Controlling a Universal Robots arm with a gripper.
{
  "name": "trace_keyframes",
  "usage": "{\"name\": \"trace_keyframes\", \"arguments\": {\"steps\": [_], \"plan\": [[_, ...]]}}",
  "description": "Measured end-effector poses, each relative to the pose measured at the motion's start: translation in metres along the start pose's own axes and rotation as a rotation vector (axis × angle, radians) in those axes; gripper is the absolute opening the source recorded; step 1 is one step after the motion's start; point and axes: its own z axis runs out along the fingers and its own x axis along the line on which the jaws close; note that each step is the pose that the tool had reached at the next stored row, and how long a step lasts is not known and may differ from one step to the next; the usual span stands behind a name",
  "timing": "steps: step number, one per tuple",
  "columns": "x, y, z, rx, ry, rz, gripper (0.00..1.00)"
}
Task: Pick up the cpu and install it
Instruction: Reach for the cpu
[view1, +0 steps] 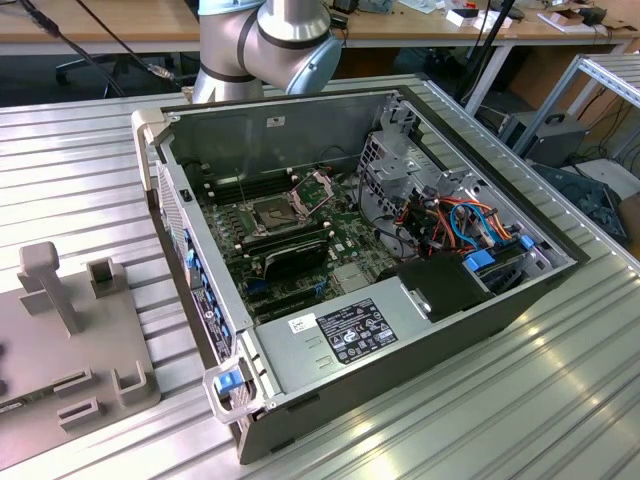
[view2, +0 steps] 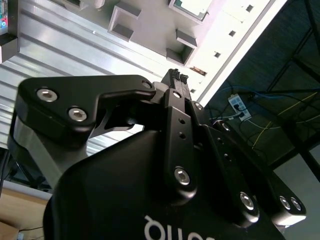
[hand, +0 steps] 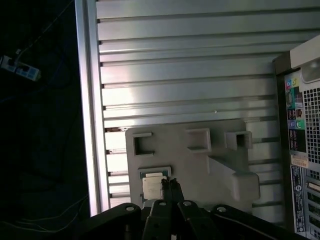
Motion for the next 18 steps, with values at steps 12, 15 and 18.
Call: {"name": "trace_keyframes", "arguments": {"steps": [12,15,18], "plan": [[0.0019,-0.0142,0.0005,0.0016,-0.0002,0.0,0.11],[0.0032,-0.0181,0.0011,0.0017,-0.0001,0.0,0.11],[0.0051,-0.0222,0.0048,0.0015,-0.0003,0.0,0.11]]}}
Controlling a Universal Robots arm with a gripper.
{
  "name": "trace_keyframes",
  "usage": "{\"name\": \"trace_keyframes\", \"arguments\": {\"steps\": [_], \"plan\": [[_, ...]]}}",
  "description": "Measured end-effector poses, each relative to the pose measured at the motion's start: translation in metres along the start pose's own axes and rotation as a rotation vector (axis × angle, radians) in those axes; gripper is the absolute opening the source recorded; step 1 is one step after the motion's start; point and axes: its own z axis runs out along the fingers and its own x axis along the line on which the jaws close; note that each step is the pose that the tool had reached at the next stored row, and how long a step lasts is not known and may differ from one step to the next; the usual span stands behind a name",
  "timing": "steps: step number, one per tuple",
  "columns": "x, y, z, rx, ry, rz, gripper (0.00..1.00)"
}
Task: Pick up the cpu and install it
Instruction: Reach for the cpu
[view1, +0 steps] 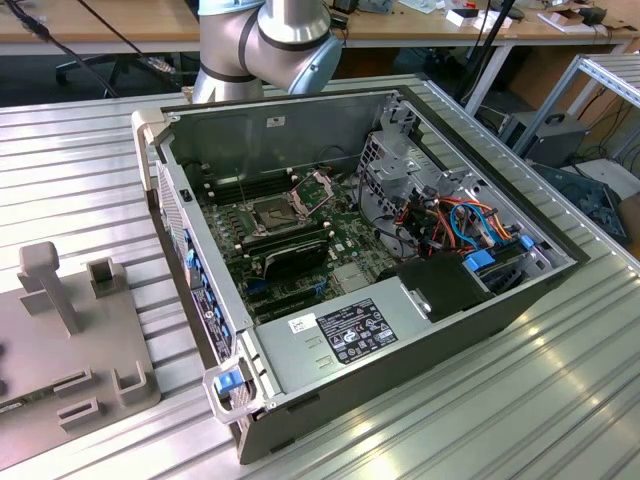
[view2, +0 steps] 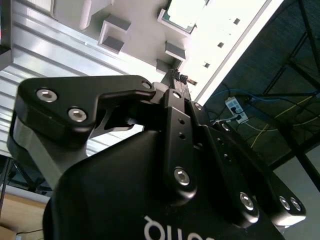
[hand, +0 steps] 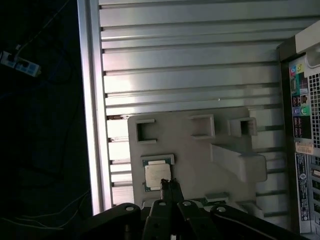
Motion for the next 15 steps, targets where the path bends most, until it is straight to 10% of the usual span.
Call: {"name": "trace_keyframes", "arguments": {"steps": [15], "plan": [[0.0048,-0.0075,0.0093,0.0006,0.0018,0.0,0.11]]}}
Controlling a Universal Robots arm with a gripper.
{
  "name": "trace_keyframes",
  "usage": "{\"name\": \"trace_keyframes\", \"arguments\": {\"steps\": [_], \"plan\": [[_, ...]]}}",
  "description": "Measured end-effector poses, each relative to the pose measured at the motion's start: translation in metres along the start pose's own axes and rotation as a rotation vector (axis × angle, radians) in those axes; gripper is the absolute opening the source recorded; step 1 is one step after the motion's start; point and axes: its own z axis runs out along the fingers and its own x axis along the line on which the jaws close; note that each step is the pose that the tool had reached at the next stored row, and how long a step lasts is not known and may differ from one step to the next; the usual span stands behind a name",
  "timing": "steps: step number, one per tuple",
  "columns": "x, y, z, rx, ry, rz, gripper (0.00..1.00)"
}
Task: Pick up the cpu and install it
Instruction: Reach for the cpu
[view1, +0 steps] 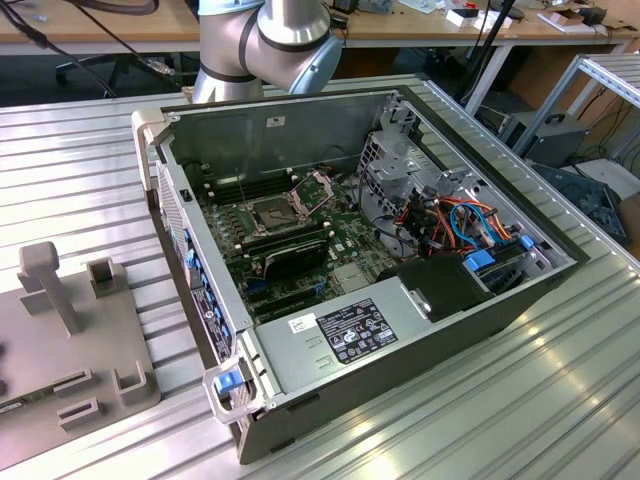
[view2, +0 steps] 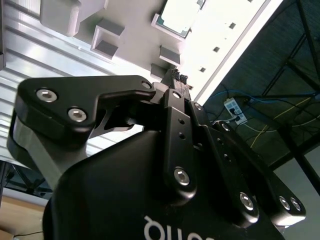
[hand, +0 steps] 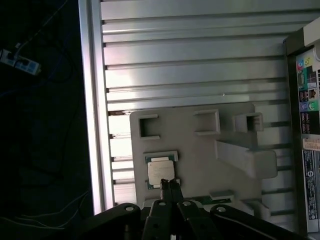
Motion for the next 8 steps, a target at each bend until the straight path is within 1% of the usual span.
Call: {"name": "trace_keyframes", "arguments": {"steps": [5,8], "plan": [[0.0014,-0.0031,0.0027,0.0002,0.0007,0.0,0.11],[0.0019,-0.0035,0.0032,0.0004,0.0009,0.0,0.11]]}}
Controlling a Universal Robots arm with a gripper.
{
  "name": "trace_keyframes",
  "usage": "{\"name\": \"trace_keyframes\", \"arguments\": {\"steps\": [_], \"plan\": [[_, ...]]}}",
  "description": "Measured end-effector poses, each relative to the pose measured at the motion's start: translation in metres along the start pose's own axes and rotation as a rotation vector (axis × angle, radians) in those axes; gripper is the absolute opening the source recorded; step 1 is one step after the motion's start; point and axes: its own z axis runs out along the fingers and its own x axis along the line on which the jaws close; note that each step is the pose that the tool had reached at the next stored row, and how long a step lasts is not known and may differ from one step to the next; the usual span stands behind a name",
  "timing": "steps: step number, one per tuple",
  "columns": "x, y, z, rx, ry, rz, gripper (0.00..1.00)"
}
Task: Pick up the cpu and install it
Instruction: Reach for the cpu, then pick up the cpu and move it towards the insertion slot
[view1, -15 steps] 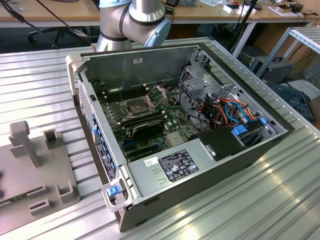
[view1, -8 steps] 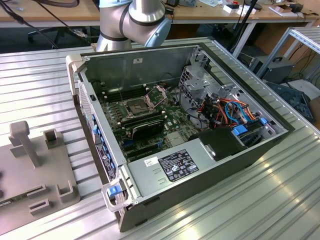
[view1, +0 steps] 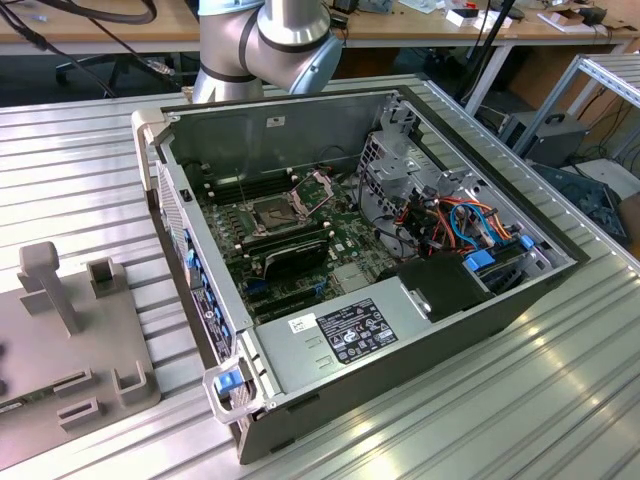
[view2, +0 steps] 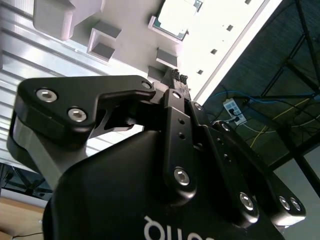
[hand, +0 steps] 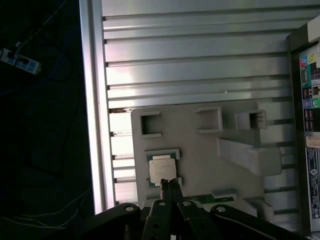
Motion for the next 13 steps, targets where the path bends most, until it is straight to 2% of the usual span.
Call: {"name": "trace_keyframes", "arguments": {"steps": [13], "plan": [[0.0006,-0.0003,0.0015,0.0,-0.0001,0.0,0.11]]}}
